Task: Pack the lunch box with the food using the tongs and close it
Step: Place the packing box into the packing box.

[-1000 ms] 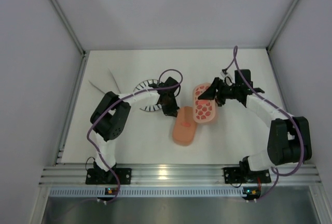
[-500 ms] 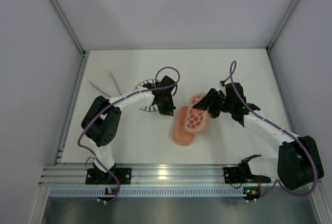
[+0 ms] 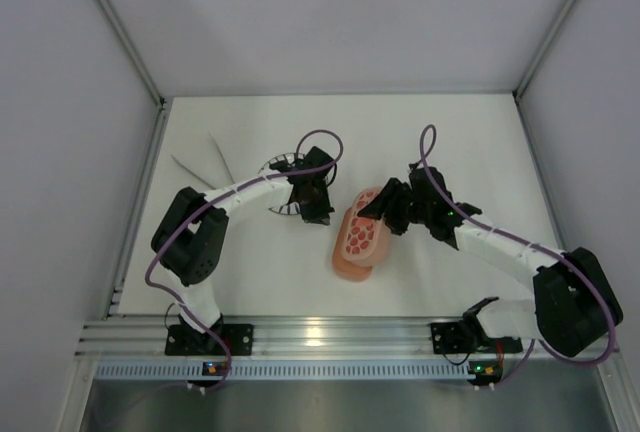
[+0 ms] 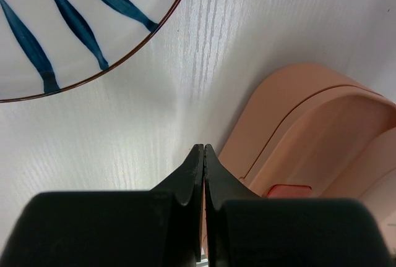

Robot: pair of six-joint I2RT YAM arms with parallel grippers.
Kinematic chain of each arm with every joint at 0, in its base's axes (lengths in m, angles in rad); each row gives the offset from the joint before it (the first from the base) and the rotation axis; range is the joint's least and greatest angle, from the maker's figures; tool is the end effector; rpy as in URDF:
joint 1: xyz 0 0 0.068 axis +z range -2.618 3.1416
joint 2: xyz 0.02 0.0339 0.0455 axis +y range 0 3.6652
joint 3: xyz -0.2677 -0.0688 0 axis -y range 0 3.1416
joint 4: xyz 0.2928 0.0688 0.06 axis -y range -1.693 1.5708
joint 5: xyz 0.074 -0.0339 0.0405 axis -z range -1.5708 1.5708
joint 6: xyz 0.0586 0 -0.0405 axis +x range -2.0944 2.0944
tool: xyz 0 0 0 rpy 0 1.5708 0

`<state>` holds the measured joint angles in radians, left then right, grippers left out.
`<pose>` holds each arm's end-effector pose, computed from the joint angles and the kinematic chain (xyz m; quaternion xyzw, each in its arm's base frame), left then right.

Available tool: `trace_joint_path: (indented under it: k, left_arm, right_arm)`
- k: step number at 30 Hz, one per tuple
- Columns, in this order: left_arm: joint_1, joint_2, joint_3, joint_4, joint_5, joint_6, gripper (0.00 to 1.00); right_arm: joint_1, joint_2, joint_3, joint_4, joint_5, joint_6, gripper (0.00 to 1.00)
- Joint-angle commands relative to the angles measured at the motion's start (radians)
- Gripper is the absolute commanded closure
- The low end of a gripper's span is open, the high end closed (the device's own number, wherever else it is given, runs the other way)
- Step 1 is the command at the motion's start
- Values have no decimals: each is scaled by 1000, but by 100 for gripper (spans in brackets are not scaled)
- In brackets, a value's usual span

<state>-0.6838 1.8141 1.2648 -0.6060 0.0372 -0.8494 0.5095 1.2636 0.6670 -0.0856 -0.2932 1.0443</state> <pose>0.3235 -0.2664 0.1503 -0.0771 0.9753 -0.1562 0.1359 0.2676 0.1689 0.1718 0.1755 0.8781 0.3922 0.2107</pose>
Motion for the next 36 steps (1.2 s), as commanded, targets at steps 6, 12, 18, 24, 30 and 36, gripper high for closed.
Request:
trace_joint_path:
  k: [6, 12, 18, 24, 30, 36]
  left_arm:
    - [4, -45, -13, 8, 21, 23, 100]
    - [4, -45, -15, 12, 26, 24, 100]
    - [4, -48, -16, 14, 23, 27, 100]
    - [4, -48, -18, 20, 30, 26, 100]
    - [4, -47, -16, 25, 33, 26, 100]
    - [4, -42, -15, 28, 36, 29, 100]
  right_arm:
    - [47, 23, 23, 119, 39, 46, 98]
    - [70, 34, 29, 109, 51, 45, 90]
    - [90, 43, 43, 87, 60, 34, 76]
    - [93, 49, 52, 41, 62, 28, 63]
    - [101, 37, 60, 11, 78, 22, 52]
    - [100, 28, 75, -42, 97, 13, 45]
